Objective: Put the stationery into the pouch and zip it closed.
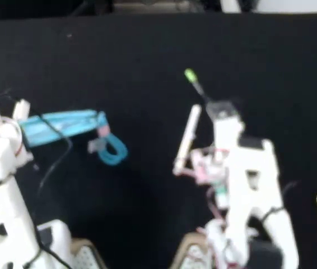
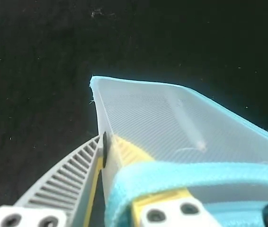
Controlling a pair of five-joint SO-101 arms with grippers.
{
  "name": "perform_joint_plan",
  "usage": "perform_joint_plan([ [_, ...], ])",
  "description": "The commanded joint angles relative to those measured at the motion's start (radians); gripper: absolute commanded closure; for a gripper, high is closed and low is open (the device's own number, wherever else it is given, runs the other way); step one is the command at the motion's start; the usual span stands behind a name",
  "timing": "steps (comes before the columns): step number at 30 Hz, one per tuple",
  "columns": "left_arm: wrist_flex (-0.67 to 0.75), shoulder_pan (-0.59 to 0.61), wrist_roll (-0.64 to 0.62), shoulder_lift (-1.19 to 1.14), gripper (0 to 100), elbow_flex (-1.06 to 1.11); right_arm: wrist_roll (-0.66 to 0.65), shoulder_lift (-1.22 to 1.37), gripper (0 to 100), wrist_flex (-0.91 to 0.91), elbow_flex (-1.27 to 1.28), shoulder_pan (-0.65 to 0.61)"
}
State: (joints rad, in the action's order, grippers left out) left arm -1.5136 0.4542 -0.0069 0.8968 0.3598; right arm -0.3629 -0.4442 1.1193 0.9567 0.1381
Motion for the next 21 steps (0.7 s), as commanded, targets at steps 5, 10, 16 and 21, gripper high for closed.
perform_joint_plan([
  [5,0.066,-0.186,0.002,0.017,97,-0.07,0.0,0.186,83.2,0.112,-0.315,0.012],
  [10,0.144,-0.323,0.0,0.017,97,-0.07,-0.009,0.2,85.7,0.1,-0.315,0.014],
  [16,0.17,-0.378,0.0,0.008,97,-0.047,0.0,0.154,85.7,-0.041,-0.174,0.006],
  [21,0.196,-0.394,0.0,0.015,97,0.039,-0.008,0.153,85.7,-0.172,-0.061,0.011],
])
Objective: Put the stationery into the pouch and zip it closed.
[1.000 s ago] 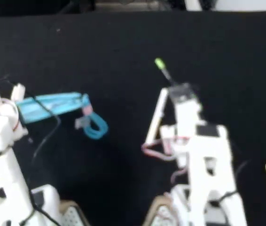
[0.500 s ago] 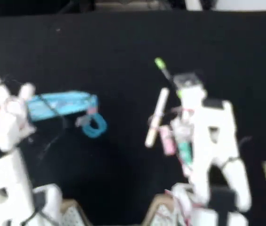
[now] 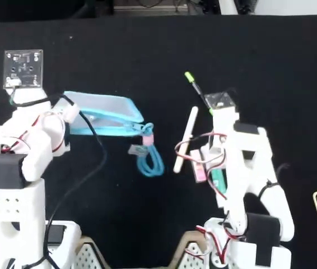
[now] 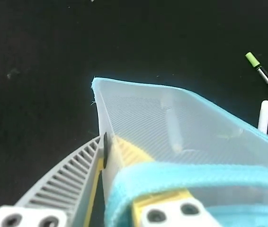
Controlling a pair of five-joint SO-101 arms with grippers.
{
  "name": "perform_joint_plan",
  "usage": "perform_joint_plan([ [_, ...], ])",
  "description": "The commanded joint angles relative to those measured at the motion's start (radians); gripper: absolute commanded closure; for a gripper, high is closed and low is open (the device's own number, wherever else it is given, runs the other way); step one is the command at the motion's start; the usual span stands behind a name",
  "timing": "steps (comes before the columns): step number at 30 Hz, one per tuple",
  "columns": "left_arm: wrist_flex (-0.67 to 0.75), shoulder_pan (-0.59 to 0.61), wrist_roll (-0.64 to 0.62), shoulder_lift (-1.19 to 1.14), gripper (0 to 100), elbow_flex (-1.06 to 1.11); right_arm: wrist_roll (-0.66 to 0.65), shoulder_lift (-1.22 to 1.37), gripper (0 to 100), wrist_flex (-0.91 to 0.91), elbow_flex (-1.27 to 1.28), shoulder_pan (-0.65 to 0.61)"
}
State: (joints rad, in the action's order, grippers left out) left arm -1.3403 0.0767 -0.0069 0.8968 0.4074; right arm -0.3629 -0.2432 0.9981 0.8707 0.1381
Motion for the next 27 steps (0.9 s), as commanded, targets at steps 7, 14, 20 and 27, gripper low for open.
perform_joint_plan([
  [7,0.002,-0.01,0.002,0.017,97,0.022,-0.009,-0.047,85.8,-0.048,0.039,0.012],
  [14,0.002,-0.008,0.003,0.017,97,0.024,-0.049,-0.047,85.7,-0.048,0.05,0.018],
  [20,0.002,-0.008,0.002,0.017,97,0.024,-0.051,0.035,85.6,-0.063,0.058,0.032],
  [27,0.0,-0.008,0.002,0.017,97,0.024,-0.051,0.065,93.8,-0.083,0.01,0.081],
])
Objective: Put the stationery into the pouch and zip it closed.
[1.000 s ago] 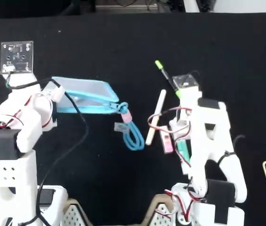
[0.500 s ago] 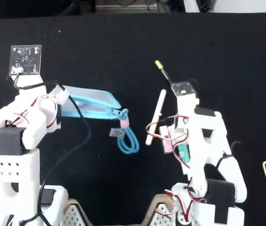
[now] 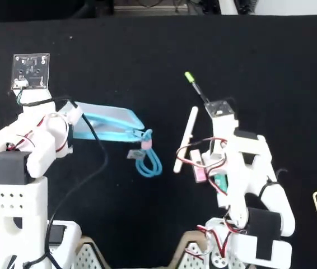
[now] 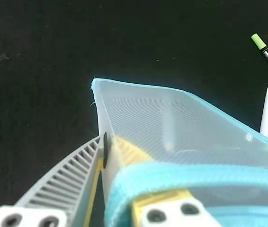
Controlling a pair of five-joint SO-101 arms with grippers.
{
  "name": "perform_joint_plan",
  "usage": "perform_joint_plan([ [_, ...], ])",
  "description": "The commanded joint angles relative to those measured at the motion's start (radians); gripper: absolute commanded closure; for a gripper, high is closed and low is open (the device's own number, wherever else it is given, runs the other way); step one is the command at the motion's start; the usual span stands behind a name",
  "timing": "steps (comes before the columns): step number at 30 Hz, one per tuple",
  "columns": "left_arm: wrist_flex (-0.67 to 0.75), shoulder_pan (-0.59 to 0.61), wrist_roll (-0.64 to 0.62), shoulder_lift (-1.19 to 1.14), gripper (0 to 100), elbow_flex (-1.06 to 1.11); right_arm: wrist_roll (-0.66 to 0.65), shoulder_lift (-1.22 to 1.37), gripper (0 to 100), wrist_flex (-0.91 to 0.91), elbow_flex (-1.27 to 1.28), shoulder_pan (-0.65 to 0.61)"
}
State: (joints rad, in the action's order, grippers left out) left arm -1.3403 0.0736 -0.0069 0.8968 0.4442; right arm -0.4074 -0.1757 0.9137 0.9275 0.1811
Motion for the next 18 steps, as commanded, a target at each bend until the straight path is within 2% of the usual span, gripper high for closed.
perform_joint_plan([
  [1,0.0,-0.005,0.002,0.017,97,-0.013,-0.003,-0.025,98.6,0.032,-0.073,0.048],
  [6,0.002,-0.005,0.002,0.017,97,-0.013,0.0,-0.223,98.6,0.327,-0.272,0.049],
  [10,0.002,-0.005,0.002,0.017,97,-0.013,0.003,-0.443,98.8,0.493,-0.412,0.009],
  [14,0.002,-0.005,0.002,0.017,97,-0.013,0.063,-0.682,98.8,0.566,-0.481,-0.071],
  [18,0.002,-0.005,0.002,0.017,97,-0.013,0.133,-0.894,98.8,0.552,-0.496,-0.218],
])
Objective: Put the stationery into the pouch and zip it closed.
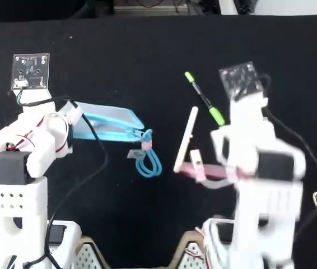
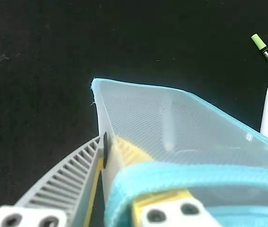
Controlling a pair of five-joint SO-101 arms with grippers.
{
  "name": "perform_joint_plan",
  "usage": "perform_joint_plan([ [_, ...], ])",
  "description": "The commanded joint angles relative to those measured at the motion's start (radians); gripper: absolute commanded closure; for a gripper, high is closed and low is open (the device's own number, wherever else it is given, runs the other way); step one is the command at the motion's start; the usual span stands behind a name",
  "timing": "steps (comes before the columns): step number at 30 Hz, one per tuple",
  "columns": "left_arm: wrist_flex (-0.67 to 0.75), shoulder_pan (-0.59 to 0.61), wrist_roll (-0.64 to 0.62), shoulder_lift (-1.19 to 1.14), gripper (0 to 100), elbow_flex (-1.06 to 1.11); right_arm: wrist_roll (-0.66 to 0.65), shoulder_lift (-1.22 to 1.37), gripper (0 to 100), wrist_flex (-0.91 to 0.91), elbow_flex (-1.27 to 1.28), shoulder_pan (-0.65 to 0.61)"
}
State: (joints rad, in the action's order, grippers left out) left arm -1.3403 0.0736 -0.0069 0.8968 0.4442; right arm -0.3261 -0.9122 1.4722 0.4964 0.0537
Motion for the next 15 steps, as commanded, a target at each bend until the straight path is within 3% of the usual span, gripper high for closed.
perform_joint_plan([
  [1,0.002,-0.005,0.002,0.017,97,-0.013,0.075,-0.2,98.8,-0.026,-0.061,-0.14],
  [10,0.002,-0.004,0.009,0.008,97,-0.013,0.347,-0.352,98.7,-0.299,-0.058,-0.491],
  [15,-0.002,-0.004,0.058,0.009,97,-0.013,0.397,-0.346,98.7,-0.505,-0.033,-0.724],
])
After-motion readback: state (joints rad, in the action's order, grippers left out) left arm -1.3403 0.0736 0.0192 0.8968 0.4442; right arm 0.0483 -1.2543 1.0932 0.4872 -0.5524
